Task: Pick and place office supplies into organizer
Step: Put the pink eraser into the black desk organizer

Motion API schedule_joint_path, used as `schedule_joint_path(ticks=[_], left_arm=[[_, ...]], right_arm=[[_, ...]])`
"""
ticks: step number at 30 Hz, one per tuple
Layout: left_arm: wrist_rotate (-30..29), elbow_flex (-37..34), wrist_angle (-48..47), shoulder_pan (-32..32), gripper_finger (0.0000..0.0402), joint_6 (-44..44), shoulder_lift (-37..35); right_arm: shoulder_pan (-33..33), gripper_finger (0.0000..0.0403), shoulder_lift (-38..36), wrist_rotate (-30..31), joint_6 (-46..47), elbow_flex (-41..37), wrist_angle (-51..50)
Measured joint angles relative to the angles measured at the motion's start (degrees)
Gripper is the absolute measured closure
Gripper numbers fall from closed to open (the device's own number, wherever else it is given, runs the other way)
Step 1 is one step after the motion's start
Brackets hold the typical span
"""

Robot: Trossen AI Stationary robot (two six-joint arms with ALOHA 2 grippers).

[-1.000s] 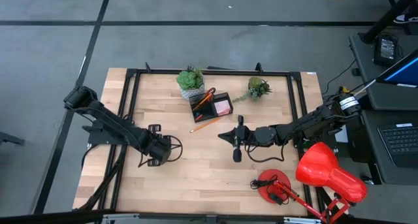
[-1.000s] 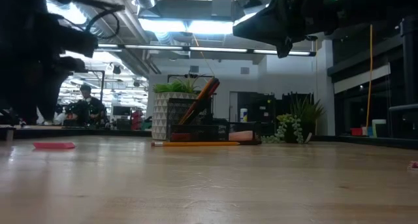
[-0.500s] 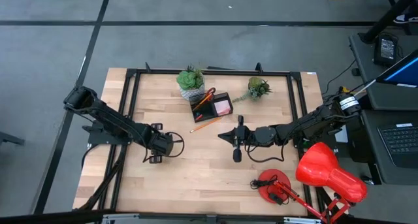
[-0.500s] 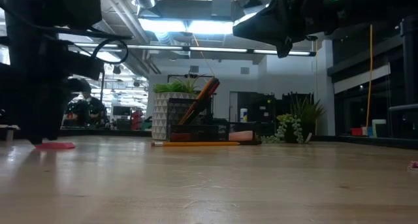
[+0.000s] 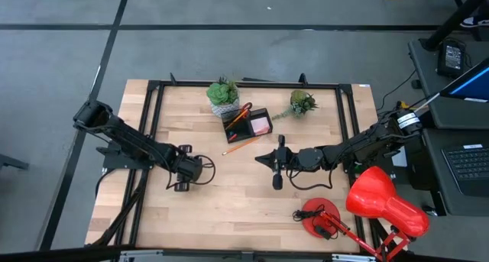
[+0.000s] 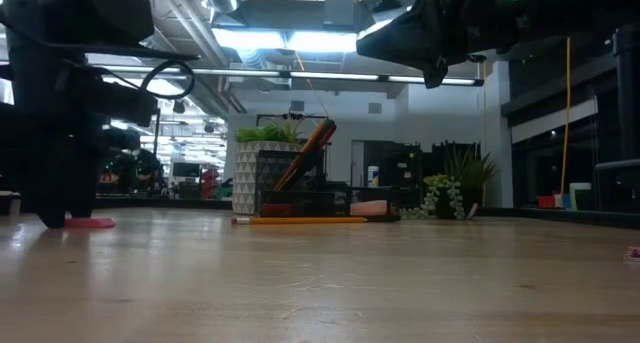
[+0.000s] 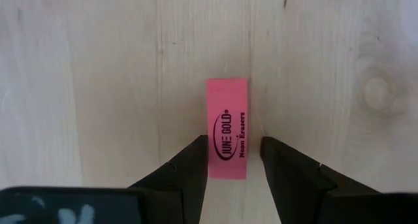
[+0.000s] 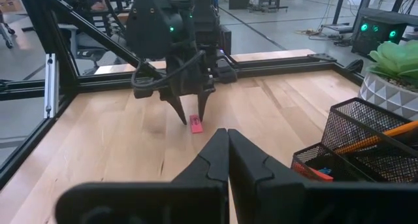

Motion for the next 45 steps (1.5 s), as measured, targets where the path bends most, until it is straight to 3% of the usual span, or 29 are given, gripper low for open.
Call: schedule_joint_path(ticks=[11,25,45], left_arm=[[3.77,-0.02,0.24,4.05,0.0264,2.38,0.07],[3.28,-0.04,0.77,4.01,0.0345,1.05,0.00],[-6.02,4.17,0.92,0.90,0.0345,0.89,-5.73]], right_arm=[[0.00,0.0398,-0.02,0.00,0.00,0.00,0.44],[0.00,0.0398,-0.02,0.00,0.00,0.00,0.44],[-0.02,0.0398,-0.02,0.00,-0.04,0.00,0.37]])
